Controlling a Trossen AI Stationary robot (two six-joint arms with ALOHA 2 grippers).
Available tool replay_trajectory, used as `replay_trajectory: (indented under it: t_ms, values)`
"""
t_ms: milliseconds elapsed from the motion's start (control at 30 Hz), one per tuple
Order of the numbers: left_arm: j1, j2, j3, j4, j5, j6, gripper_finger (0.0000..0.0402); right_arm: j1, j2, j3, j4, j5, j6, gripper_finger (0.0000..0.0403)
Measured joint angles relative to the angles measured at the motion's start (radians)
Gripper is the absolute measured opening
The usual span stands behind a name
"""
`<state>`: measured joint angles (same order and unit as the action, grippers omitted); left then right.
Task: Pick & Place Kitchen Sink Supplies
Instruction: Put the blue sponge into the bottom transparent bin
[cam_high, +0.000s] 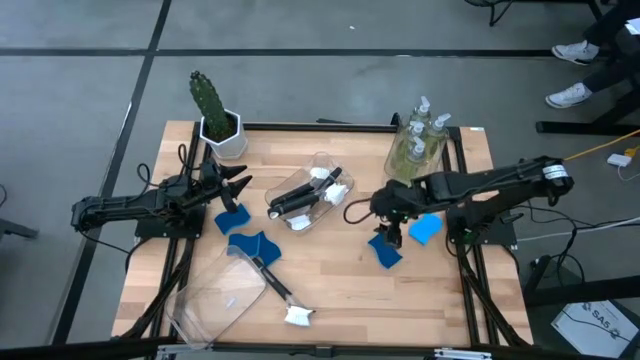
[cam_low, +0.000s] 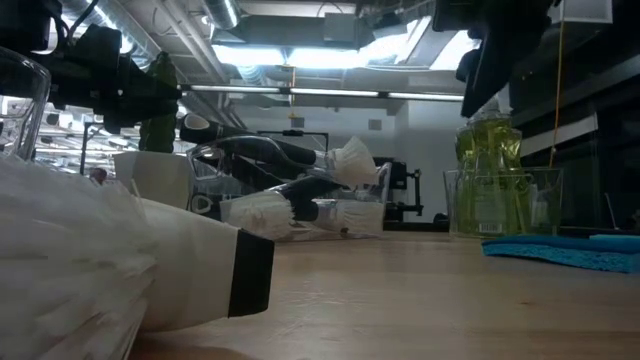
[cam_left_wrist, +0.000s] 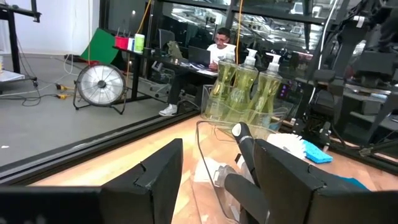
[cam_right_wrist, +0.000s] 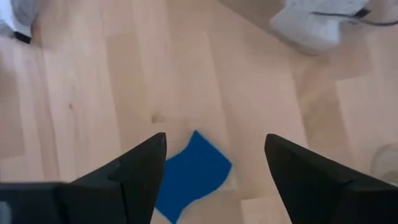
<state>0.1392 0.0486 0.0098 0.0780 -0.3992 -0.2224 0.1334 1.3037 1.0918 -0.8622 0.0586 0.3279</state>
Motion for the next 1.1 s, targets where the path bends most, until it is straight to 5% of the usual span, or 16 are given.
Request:
replay_trajectory:
  t_ms: [633,1100]
  values:
    - [0.0,0.0,0.0,0.0,0.0,0.0,0.0191,0.155,0.062,-0.043,0.0,0.055,0.139,0.0272]
    - [0.0,0.0,0.0,0.0,0.0,0.0,0.0191,0.146,0.061,-0.39,0.29,0.053,0.402,0.0272]
